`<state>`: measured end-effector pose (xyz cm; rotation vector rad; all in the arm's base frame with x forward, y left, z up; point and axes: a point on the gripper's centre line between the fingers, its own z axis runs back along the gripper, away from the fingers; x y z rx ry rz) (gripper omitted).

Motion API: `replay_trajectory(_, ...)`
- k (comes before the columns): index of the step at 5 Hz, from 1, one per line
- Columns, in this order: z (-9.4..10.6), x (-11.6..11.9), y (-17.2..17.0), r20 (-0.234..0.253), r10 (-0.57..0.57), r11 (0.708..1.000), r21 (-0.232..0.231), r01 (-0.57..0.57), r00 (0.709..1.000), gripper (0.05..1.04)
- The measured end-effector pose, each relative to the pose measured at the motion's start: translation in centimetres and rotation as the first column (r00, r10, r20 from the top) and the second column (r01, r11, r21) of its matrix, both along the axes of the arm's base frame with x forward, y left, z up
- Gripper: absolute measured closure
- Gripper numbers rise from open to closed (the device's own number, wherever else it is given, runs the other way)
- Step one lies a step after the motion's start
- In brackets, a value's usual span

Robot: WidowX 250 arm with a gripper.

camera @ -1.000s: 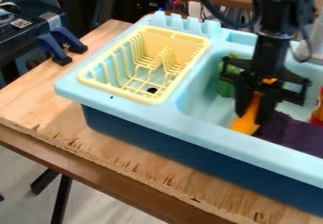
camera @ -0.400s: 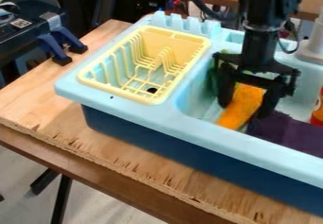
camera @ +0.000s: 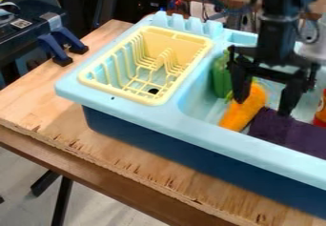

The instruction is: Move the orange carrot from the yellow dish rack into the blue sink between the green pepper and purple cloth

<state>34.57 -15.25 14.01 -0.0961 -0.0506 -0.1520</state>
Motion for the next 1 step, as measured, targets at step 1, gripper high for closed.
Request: replay_trajectory(1, 3.97, 0.03, 0.26, 0.118, 0.019, 1.0, -0.015, -0.017, 0.993, 0.076)
